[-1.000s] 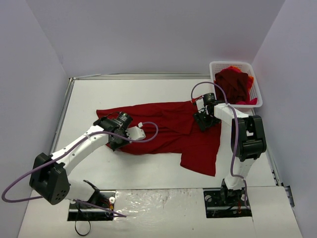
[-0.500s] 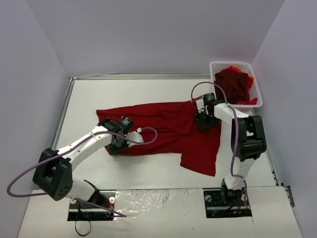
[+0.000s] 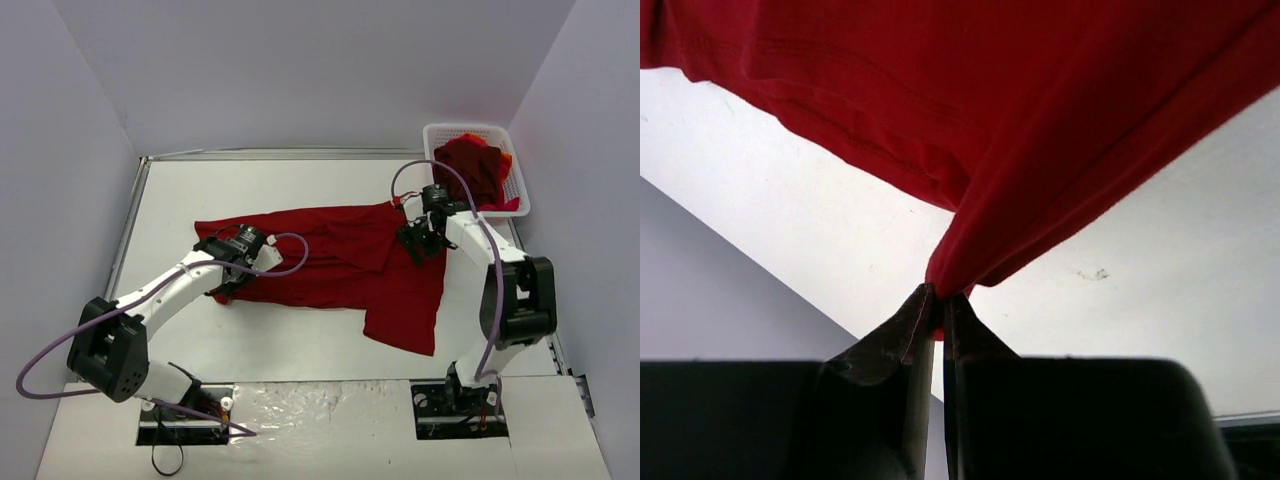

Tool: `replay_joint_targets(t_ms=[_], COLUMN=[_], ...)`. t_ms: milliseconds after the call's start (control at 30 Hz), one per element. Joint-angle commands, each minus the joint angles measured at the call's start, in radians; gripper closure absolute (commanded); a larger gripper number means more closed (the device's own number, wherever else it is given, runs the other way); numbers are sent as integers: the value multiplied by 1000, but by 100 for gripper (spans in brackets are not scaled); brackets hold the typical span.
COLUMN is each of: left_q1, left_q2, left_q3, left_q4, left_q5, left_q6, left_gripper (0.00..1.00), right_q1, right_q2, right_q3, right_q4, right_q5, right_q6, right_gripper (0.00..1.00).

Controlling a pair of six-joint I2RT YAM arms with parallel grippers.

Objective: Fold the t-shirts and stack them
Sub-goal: Flatten out the tshirt

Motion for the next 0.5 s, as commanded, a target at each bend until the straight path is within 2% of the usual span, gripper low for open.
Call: replay_joint_targets(t_ms=[0,133,300,467], left_q1=[10,10,10,10], left_q2=[35,55,61,49], left_q3=[40,44,40,27], left_q4=[19,28,34,52], left_q5=[-64,-65,-57,-68], left_q6=[-51,-76,-83,-82], left_gripper=[98,98,98,98], right_q1=[-30,-54,-89,-183], right_q2=[-135,-201,-206,-166], right_q3=[-6,-6,-44,-40], right_q4=[-102,-191,-273,-326], right_q5=[-25,-49,-52,-107], right_q6=[-35,-33,-47,-84], right_gripper=[36,35,36,36])
